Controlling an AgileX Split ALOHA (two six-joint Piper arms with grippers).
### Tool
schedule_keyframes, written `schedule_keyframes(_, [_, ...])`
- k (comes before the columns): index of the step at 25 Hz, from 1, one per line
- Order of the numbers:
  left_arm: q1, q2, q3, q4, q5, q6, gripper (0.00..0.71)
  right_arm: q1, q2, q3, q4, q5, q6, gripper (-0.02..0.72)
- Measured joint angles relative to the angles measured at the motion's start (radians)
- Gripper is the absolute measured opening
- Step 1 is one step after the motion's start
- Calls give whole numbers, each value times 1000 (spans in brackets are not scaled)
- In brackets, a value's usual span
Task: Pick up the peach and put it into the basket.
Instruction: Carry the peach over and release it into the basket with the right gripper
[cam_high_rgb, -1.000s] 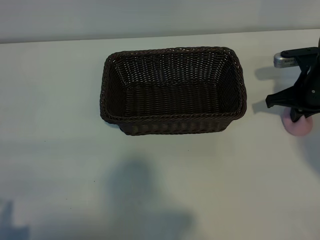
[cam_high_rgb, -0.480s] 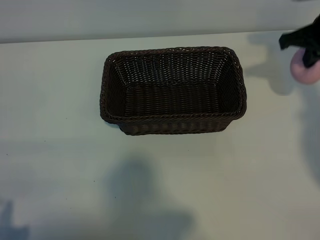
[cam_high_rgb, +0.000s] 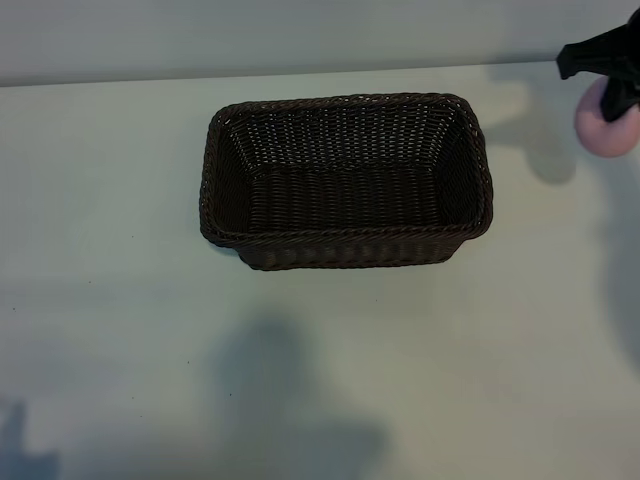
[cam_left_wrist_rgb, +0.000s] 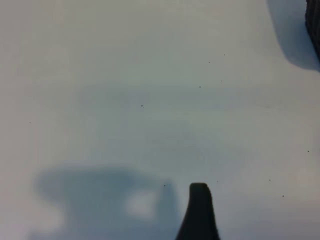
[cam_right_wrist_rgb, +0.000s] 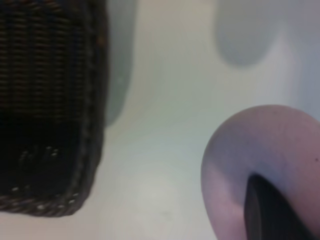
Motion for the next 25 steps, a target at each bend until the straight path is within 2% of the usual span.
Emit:
schedule_keyframes(4, [0, 0, 0, 0, 0, 0, 587, 68, 0, 0, 8, 0, -5, 70])
schedule_keyframes(9, [0, 0, 0, 0, 0, 2, 587, 216, 0, 0, 11, -27, -5, 69])
schedule_keyframes(12, [0, 0, 0, 0, 0, 2, 587, 299, 3, -1, 14, -66, 16, 69])
schedule_keyframes(15, [0, 0, 0, 0, 0, 2, 587, 357, 28, -20, 7, -73, 34, 69])
schedule_keyframes(22, [0, 0, 0, 0, 0, 2, 587, 403, 120, -101, 3, -68, 57, 68])
schedule_keyframes(25, [0, 0, 0, 0, 0, 2, 587, 404, 154, -111, 7, -92, 57, 67])
